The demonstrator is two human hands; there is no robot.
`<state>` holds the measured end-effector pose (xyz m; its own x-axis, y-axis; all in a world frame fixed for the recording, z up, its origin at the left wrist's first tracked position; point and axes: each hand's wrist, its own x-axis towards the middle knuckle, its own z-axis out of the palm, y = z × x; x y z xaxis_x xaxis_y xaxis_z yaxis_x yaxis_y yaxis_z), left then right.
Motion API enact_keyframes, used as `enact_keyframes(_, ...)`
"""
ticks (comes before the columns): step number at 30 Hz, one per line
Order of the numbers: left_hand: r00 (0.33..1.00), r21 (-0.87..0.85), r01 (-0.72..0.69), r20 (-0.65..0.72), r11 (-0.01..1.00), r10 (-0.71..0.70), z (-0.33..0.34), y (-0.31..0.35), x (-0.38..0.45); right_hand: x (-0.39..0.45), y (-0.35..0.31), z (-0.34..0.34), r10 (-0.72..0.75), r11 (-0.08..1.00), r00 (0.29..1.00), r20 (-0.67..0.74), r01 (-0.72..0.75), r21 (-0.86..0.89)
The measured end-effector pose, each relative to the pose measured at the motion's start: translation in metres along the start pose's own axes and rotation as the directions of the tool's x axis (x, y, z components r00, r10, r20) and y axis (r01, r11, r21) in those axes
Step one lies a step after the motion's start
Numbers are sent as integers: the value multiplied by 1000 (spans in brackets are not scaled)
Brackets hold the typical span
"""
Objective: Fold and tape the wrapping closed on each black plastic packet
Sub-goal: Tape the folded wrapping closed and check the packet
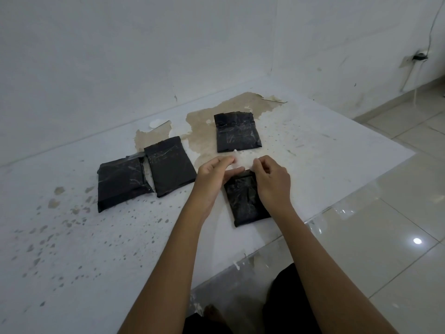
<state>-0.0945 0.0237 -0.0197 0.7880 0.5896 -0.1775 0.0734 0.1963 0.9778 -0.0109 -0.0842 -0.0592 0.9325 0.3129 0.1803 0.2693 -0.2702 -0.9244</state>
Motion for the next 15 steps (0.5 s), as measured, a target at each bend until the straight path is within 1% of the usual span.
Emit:
enact_keyframes(3, 999, 92, -22, -20, 995, 24, -3, -3, -3, 1, 2, 1, 23, 999, 1000, -14, -24, -24)
enact_keyframes(5, 997, 169, -62, -43, 984, 70, -6, -5, -6, 0, 0, 0, 30, 999, 999, -26, -30, -20)
enact_keyframes(9, 980, 372, -135, -86, 918, 179, -11, -14, -12, -2, -2, -3, 6, 1000, 999, -31, -5, 11)
enact_keyframes(12, 967, 420, -167, -107, 892, 231, -11, -21, -13, -2, 0, -2, 7, 999, 999, -35, -5, 42)
enact_keyframes(15, 968, 392, -146, -132, 908, 213, -10, -26, -10, -4, 0, -4, -32, 997, 999, -26, 34, 70)
